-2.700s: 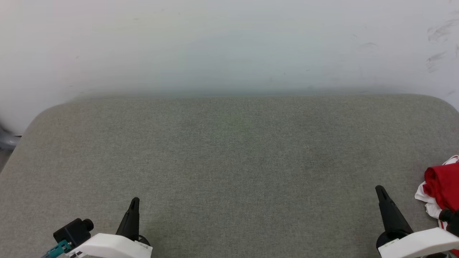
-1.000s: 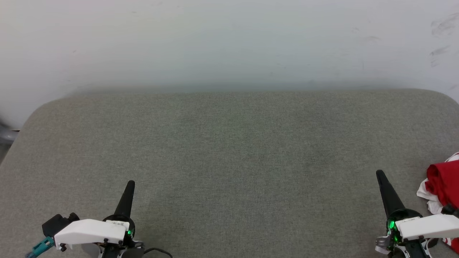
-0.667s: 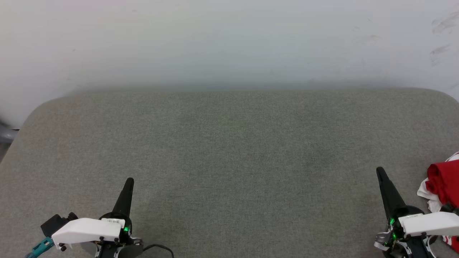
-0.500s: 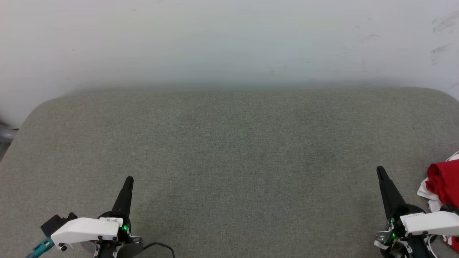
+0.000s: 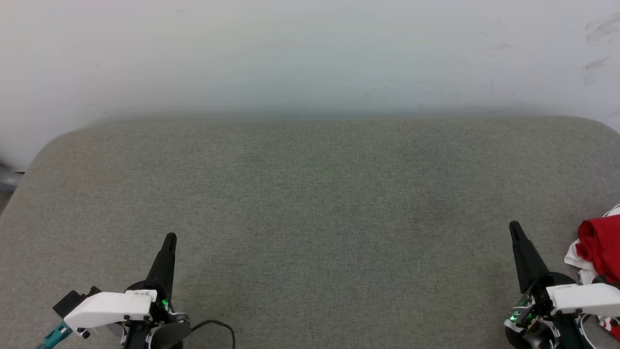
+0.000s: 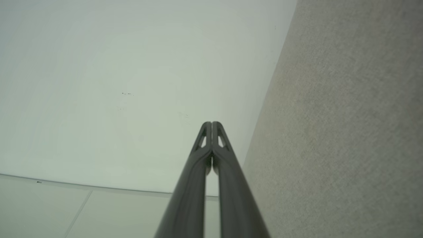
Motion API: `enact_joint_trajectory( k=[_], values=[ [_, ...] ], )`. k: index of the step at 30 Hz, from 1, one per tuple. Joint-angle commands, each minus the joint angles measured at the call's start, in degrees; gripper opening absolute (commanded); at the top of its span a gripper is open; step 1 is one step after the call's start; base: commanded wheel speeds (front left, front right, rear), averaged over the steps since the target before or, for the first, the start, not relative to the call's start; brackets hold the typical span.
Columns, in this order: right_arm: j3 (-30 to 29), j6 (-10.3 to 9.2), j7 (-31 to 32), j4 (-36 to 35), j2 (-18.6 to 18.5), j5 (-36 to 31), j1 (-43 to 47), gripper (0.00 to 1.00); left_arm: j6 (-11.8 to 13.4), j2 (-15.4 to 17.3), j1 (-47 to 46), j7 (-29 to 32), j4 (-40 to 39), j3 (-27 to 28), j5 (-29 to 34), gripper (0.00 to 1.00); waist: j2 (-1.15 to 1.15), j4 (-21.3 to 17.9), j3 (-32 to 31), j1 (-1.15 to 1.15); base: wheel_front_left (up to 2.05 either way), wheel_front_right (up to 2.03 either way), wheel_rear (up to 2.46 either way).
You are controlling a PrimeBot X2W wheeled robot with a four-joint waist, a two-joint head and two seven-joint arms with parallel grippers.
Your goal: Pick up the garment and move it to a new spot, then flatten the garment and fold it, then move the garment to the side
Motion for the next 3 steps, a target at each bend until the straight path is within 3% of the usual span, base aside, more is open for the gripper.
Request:
enact_joint_trajectory(
  k=[1, 3],
  values=[
    [-0.06, -0.01, 0.12, 0.28, -0.15, 1.26, -1.15, 0.0, -0.41, -0.1, -0.94, 0.44, 0.02, 0.31, -1.09, 0.0, 0.0, 0.0, 0.04, 0.0, 0.0, 0.0, 0.0],
    [-0.09, -0.02, 0.17, 0.52, -0.14, 2.08, -1.42, 0.0, -0.46, -0.2, -1.1, 0.59, 0.09, 0.5, -1.79, 0.0, 0.0, 0.0, 0.1, 0.0, 0.0, 0.0, 0.0]
  ],
)
